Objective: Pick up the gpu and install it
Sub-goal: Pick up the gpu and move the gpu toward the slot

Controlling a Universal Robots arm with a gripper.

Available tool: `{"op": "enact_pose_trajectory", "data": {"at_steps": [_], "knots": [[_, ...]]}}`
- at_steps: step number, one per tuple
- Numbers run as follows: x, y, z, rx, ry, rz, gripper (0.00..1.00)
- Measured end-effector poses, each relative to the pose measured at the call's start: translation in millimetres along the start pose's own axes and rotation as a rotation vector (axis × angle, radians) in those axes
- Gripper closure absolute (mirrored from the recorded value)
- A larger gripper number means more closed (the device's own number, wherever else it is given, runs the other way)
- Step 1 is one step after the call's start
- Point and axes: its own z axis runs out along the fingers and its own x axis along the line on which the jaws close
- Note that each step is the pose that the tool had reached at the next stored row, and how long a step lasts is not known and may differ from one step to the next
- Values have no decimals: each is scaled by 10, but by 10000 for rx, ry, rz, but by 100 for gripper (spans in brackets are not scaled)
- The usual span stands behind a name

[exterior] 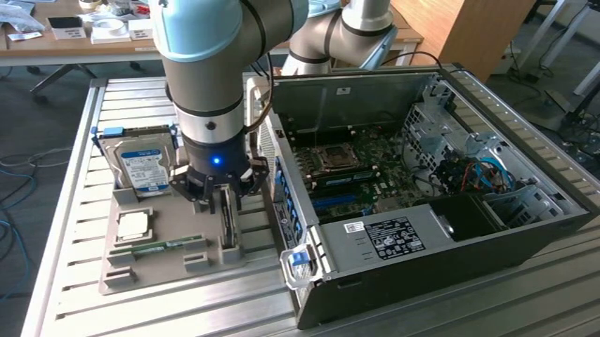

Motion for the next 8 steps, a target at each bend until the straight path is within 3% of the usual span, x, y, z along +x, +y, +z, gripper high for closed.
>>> {"op": "enact_pose_trajectory", "data": {"at_steps": [8], "knots": [[0, -1, 22, 2, 2, 0, 53]]}}
